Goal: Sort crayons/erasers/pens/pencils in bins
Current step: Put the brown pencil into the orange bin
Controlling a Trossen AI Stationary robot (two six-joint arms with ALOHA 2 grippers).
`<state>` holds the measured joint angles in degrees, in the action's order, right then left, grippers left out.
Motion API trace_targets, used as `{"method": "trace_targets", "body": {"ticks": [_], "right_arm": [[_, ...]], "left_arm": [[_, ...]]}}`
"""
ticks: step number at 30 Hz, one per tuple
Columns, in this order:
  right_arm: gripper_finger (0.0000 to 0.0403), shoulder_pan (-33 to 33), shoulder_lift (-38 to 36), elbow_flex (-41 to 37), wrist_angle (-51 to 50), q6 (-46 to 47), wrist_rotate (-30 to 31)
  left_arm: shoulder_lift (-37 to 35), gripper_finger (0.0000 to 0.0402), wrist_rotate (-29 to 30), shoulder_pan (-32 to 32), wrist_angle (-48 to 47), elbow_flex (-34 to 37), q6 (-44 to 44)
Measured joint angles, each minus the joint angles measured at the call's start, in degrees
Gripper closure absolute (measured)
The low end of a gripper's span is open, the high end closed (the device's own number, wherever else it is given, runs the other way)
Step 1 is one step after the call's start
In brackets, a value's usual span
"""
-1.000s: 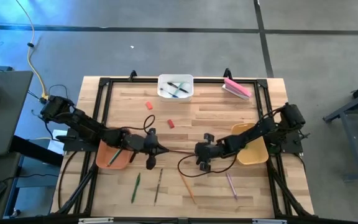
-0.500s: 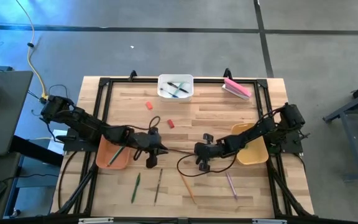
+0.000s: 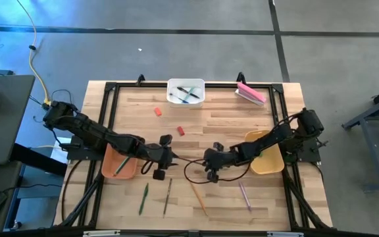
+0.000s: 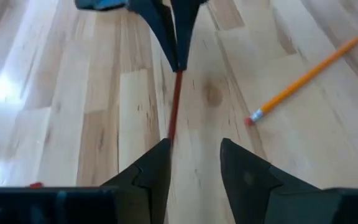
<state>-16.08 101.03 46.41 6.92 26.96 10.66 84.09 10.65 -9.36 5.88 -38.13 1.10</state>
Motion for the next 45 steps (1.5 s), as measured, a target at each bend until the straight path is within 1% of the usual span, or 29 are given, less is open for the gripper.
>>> {"method": "trace_targets", "body": {"ticks": [4, 10, 17, 25, 28, 31, 34, 37, 40, 43, 45], "right_arm": [[0.0399, 0.0, 0.0, 0.0, 3.8, -0.2, 0.5], [0.0399, 0.0, -0.1, 0.0, 8.2, 0.0, 0.8], [0.0398, 0.0, -0.1, 0.1, 10.5, -1.6, 0.9], [0.0398, 0.0, -0.2, 0.1, 11.0, -1.9, 0.9], [0.0398, 0.0, -0.2, 0.1, 11.0, -1.9, 0.9], [0.0398, 0.0, -0.2, 0.1, 11.0, -1.9, 0.9], [0.0398, 0.0, -0.2, 0.1, 11.0, -1.9, 0.8], [0.0398, 0.1, -0.2, 0.1, 11.1, -1.9, 0.0], [0.0398, 0.6, -0.2, 0.1, 11.1, -1.4, -0.3], [0.0398, 1.1, -0.2, 0.4, 10.8, -1.5, -0.6], [0.0398, 1.4, -0.2, 1.6, 8.7, -2.0, -1.2]], "left_arm": [[0.0, 0.0277, 0.3, -0.1, -2.1, 0.0, -0.4], [0.0, 0.0277, 3.5, -0.2, -5.2, 0.0, -0.4], [0.0, 0.0277, 3.7, -0.2, -5.4, 0.0, 0.6], [0.0, 0.0279, 4.8, -0.2, -8.5, 0.0, -0.6], [0.0, 0.0290, 5.0, -0.1, -9.2, 0.0, -0.9], [0.0, 0.0310, 4.9, -0.1, -9.3, 0.0, -0.9], [0.0, 0.0330, 3.9, -0.1, -9.3, 0.0, -1.2], [0.0, 0.0341, 3.1, -0.2, -9.3, 0.0, -2.7], [0.0, 0.0339, 1.5, 0.0, -10.0, -0.3, -3.5], [0.1, 0.0325, 0.9, 0.1, -14.0, -3.0, -3.5], [0.9, 0.0313, 0.9, 0.1, -16.1, -5.3, -3.5]]}}
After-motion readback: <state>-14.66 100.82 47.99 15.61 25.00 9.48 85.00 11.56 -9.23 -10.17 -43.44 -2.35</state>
